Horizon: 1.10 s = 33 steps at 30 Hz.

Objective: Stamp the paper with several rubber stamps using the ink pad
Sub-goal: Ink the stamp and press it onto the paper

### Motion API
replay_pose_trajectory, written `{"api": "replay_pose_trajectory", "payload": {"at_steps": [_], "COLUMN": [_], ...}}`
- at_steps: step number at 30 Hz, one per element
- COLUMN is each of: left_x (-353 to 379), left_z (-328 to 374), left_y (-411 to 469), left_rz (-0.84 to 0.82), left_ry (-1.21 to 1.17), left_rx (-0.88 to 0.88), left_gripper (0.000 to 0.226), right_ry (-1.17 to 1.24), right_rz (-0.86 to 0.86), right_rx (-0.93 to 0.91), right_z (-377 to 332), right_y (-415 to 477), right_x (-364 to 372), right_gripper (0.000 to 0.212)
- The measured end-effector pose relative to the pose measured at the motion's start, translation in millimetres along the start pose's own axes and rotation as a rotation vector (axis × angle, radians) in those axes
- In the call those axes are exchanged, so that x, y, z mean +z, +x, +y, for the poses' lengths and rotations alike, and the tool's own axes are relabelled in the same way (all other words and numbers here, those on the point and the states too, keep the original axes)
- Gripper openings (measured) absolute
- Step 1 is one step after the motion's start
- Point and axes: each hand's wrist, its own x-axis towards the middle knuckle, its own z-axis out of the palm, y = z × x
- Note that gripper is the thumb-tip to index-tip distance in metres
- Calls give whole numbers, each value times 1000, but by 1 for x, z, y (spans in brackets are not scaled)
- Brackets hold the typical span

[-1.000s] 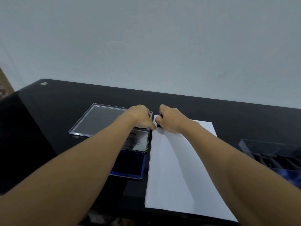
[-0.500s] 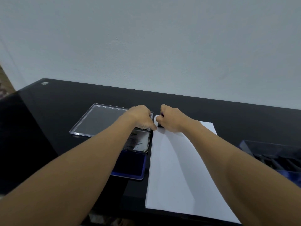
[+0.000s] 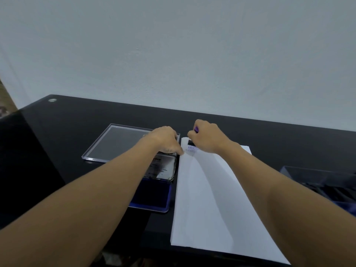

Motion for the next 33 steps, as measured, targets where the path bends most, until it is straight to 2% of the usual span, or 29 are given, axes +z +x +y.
{"api": "replay_pose_trajectory", "payload": {"at_steps": [4,7,12,25,33], "left_x": [2,3,-15,-42,-39], "left_z": [-1,-2,-5,-25,-50], "left_y": [-2,-4,-13,-52,-92], "left_rz": [11,77,256,325,400], "left_ry": [-41,-126,-266,-250,-300], "left_rx": [-26,-38,-37,-13,-18], "left_gripper": [44,61,52,49,44], "right_ry": [62,83,111,92,121], "right_rz": [59,63,105,130,97], "right_rx": [-11,-26,-30,-36,-137], "right_z": [1,2,1,-12,-34], "right_y": [-3,-5,-9,-32,-60], "right_x": [-18,-28,-41,-55,-46], "right_gripper": [18,17,23,19,21]}}
